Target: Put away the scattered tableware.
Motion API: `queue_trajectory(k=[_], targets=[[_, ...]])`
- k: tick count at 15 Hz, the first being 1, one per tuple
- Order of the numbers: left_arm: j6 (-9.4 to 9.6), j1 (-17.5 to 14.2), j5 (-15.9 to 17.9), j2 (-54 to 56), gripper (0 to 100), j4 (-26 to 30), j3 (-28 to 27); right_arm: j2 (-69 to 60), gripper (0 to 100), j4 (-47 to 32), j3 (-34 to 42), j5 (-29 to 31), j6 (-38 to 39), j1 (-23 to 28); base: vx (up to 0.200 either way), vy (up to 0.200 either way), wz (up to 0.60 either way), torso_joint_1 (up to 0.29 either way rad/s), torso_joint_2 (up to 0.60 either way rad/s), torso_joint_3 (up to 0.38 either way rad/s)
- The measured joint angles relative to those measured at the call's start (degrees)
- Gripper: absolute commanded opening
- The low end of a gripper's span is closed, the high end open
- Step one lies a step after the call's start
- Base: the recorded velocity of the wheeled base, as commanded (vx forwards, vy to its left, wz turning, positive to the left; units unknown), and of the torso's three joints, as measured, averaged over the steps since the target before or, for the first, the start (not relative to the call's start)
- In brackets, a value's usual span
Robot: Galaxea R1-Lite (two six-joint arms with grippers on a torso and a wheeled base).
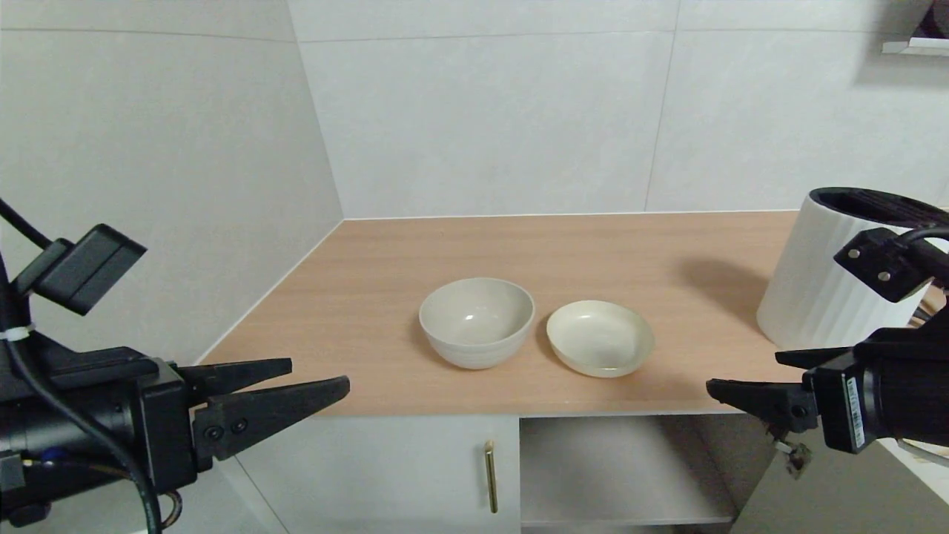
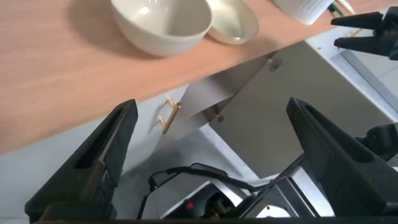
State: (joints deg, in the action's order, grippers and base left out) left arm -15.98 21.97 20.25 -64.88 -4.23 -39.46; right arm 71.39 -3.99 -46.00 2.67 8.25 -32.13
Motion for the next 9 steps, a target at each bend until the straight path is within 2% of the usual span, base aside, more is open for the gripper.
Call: queue_trajectory(k=[3,5,7,9], targets=[[-0.41,0.0,-0.4,-1.1,100,0.0,0.0,0.8,100,3.5,-0.4,0.0,0.0,0.4,0.000,0.000,0.00,0.110,-0.25,-0.134],[-3.83,0.1,-1.1,-2.4,100,0.0,-2.0,3.0,100,10.1,-0.7,0.2,-0.4,0.7,0.000,0.000,0.00,0.018,-0.04,-0.023],[-6.35,0.0,-1.2,-3.4,100,0.6,-4.3,6.2,100,12.7,-2.8,0.3,-0.2,0.8,0.000,0.000,0.00,0.000,0.00,0.000],[-7.12,0.0,-1.2,-5.0,100,2.6,-8.2,9.2,100,12.5,-5.7,0.8,1.8,0.9,0.000,0.000,0.00,0.000,0.00,0.000]])
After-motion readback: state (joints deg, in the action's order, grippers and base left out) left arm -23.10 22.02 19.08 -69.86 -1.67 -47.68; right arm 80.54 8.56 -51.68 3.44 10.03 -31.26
